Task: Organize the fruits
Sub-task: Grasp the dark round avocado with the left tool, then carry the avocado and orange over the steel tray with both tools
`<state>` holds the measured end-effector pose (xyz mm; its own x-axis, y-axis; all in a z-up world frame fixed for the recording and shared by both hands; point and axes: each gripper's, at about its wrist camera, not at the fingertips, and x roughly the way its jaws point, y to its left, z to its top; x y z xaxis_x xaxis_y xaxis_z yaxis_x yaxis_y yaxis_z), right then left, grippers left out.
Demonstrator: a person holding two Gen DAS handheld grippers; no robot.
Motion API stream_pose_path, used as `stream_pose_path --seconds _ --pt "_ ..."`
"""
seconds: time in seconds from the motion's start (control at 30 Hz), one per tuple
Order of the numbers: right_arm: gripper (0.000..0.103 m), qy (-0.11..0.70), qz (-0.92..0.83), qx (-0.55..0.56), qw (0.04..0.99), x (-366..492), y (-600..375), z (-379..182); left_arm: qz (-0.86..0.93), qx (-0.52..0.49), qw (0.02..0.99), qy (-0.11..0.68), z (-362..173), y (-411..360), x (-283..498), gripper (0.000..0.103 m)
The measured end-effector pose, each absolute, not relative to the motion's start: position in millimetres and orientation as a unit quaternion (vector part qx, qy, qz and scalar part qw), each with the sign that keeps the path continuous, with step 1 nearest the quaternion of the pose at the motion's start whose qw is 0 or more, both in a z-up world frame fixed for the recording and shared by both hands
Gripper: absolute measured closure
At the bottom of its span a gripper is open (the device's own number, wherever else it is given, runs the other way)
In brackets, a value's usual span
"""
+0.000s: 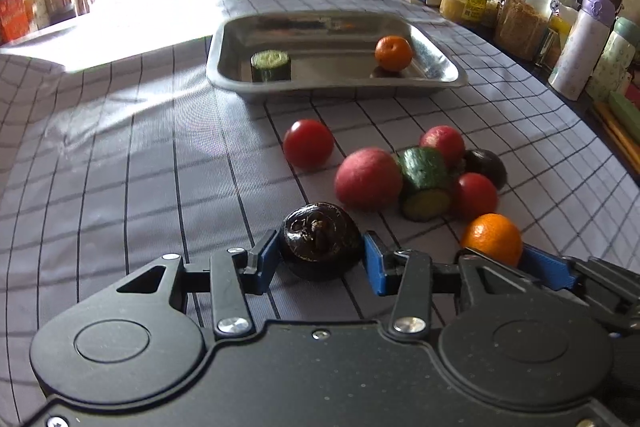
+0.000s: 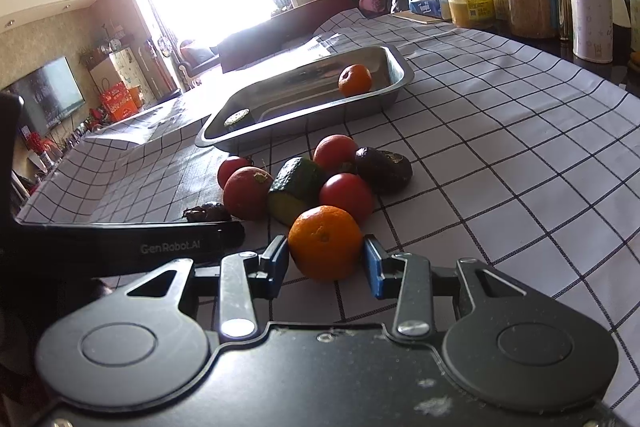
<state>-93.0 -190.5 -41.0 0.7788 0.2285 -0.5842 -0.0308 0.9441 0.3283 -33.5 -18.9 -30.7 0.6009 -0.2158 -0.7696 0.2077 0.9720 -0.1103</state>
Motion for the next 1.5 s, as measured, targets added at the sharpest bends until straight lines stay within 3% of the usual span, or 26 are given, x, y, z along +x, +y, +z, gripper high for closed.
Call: stream_pose_path --seconds 0.17,0.5,0.73,1.5 --pt "0.062 0.337 0.066 0.120 0.931 -101.0 -183.8 -34.2 -0.134 -0.027 0.865 0.483 -21.6 -13.0 -34.4 0.051" --pt "0.062 0.440 0.122 0.153 0.876 -71.7 -208.1 -8.4 -0.138 -0.028 0.825 0.548 -3.4 -13.4 -12.9 0.051" --pt "0.062 0.481 0.115 0.151 0.856 -27.5 -221.1 13.7 -0.115 -0.037 0.839 0.531 18.4 -10.7 20.9 0.051" --pt "0.062 0.433 0.042 0.136 0.890 95.7 -203.1 60.0 -0.040 -0.050 0.901 0.429 54.2 -25.2 117.9 0.051"
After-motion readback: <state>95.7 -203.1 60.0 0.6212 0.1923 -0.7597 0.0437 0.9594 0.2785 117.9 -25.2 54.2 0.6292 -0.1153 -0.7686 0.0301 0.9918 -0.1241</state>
